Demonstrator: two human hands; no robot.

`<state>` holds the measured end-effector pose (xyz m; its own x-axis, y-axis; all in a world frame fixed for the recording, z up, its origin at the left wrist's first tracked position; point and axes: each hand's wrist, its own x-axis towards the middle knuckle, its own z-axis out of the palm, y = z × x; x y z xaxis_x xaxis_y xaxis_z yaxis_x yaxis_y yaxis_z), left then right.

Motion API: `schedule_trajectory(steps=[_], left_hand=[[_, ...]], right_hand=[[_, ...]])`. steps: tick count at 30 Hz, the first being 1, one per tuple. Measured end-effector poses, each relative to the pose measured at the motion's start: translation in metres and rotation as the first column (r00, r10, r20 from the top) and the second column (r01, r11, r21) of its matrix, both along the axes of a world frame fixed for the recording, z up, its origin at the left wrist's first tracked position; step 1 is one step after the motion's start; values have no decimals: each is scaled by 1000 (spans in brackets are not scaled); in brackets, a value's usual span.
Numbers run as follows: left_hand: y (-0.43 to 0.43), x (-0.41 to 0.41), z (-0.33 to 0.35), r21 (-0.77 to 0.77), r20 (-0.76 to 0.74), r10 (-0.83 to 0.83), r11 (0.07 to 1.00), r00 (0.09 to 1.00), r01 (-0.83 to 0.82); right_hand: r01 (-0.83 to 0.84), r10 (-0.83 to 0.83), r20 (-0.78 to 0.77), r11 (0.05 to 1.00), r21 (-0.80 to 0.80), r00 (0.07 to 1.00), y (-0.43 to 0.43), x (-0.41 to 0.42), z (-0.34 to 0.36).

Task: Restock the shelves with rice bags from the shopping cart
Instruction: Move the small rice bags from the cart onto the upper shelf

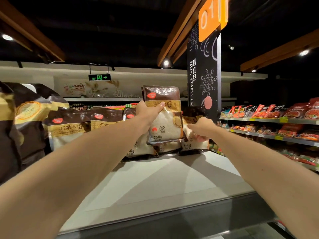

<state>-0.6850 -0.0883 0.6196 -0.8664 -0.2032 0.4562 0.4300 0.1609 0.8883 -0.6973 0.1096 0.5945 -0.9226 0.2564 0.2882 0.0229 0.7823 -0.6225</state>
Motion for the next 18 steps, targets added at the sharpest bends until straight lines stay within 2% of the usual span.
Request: schedule_trajectory(steps=[3,4,7,10,13,15,18], left_hand=[[-2,-22,-22,-84,8,28,996,1000,-28],[-2,-20,-29,-156,-1,42,987,999,-42],[1,-17,-43,-359,-60,49,931,997,-67],[3,-24,-42,-424,-70,82,900,994,-104],[1,-27,-33,-390,13,75,919,997,-64],[-5,-27,-25,-359,113,10,933,994,31],[-20,-23,-7,-368,304,-63,913,951,178]], right_hand=[[-12,13,11,997,-74,1000,2,-3,-1],[-28,30,15,993,-112,999,4,-2,-1],[-194,226,115,952,-236,967,4,1,0],[-309,352,216,928,-207,911,-6,6,-2],[-353,382,274,923,-152,883,-12,3,1],[-380,386,307,921,-83,870,-11,1,2],[-415,440,241,897,-151,865,-9,-1,6]])
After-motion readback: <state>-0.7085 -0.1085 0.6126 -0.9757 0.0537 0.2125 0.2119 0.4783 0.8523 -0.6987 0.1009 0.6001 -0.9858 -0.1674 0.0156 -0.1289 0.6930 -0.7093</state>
